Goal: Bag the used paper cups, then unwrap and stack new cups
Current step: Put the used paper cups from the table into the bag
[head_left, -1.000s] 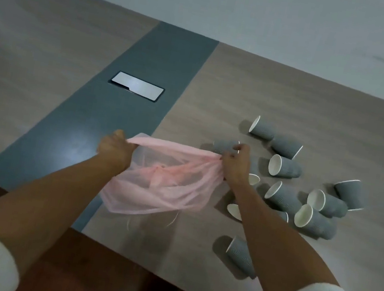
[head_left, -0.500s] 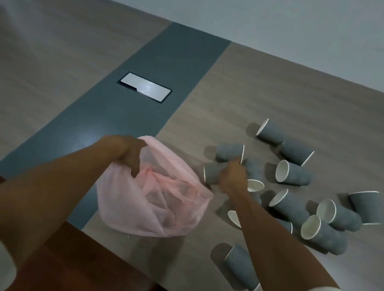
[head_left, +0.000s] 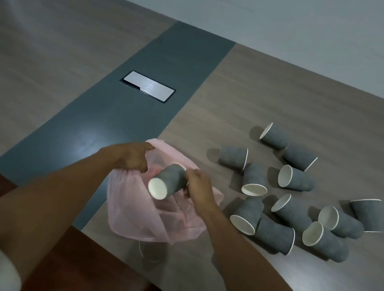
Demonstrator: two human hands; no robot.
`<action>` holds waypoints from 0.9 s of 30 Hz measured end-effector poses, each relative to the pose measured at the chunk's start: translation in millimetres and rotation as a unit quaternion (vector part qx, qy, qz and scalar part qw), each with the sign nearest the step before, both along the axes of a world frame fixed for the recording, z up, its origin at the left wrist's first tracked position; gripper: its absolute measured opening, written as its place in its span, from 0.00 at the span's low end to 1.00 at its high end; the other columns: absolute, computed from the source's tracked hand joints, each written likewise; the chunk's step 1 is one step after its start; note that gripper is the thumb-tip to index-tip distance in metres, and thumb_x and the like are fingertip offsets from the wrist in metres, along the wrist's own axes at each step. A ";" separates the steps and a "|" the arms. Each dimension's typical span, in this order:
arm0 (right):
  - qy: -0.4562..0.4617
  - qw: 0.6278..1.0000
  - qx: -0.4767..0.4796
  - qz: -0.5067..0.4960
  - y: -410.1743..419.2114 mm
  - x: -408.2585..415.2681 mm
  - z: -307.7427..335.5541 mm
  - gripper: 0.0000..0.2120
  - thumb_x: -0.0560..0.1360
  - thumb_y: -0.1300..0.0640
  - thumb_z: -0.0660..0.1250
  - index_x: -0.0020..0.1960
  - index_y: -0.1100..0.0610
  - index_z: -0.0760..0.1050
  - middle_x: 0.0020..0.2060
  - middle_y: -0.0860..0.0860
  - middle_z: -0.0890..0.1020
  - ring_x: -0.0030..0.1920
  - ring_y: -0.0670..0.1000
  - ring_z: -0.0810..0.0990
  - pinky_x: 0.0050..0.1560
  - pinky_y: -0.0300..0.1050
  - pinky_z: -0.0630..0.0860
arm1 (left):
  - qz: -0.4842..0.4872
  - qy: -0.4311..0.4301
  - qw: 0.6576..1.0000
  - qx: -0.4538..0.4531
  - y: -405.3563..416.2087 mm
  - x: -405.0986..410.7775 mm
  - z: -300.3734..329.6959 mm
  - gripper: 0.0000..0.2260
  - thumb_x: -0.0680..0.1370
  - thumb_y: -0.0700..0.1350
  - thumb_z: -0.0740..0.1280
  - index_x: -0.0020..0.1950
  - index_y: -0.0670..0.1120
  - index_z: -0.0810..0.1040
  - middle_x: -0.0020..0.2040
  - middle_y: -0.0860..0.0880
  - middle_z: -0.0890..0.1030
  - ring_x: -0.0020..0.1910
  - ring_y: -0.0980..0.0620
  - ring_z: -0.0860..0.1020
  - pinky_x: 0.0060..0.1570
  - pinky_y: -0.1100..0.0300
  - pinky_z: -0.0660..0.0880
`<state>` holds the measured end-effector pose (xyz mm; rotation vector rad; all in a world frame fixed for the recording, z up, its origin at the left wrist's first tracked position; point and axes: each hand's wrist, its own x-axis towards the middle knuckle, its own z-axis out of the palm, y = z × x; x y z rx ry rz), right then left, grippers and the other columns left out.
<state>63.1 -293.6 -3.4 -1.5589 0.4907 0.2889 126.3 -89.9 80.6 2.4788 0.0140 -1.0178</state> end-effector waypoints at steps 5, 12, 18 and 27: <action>-0.051 0.958 -0.262 0.102 -0.2 -2.3 -32.7 0.07 0.76 0.66 0.64 0.47 0.61 0.81 0.43 0.53 0.84 0.43 0.54 0.80 0.41 0.43 0.70 | 0.009 0.009 1.000 -0.013 3.5 7.6 3.5 0.42 0.65 0.39 0.74 0.79 0.53 0.65 0.68 0.48 0.76 0.60 0.43 0.78 0.60 0.46 0.79; -0.144 0.889 -0.433 -0.035 -52.0 33.2 10.4 0.10 0.77 0.50 0.63 0.50 0.55 0.77 0.47 0.56 0.82 0.47 0.60 0.81 0.49 0.53 0.76 | -0.023 0.036 0.999 0.029 0.7 6.1 1.6 0.45 0.70 0.39 0.76 0.81 0.59 0.58 0.71 0.46 0.72 0.62 0.39 0.77 0.54 0.43 0.82; 0.056 0.853 -0.519 -0.014 -121.9 90.6 -8.0 0.27 0.75 0.56 0.63 0.72 0.62 0.63 0.67 0.63 0.75 0.71 0.64 0.67 0.68 0.59 0.61 | 0.055 0.036 0.996 -0.065 -1.3 8.9 -3.9 0.40 0.66 0.38 0.74 0.75 0.59 0.67 0.62 0.47 0.79 0.54 0.42 0.82 0.53 0.44 0.83; -0.122 0.981 -0.010 -0.153 -105.2 111.0 33.5 0.06 0.69 0.63 0.67 0.38 0.54 0.82 0.34 0.48 0.83 0.35 0.46 0.77 0.38 0.39 0.74 | 0.049 -0.054 0.997 -0.020 -16.3 15.1 -6.2 0.35 0.72 0.48 0.69 0.79 0.53 0.65 0.73 0.47 0.74 0.65 0.43 0.76 0.61 0.53 0.75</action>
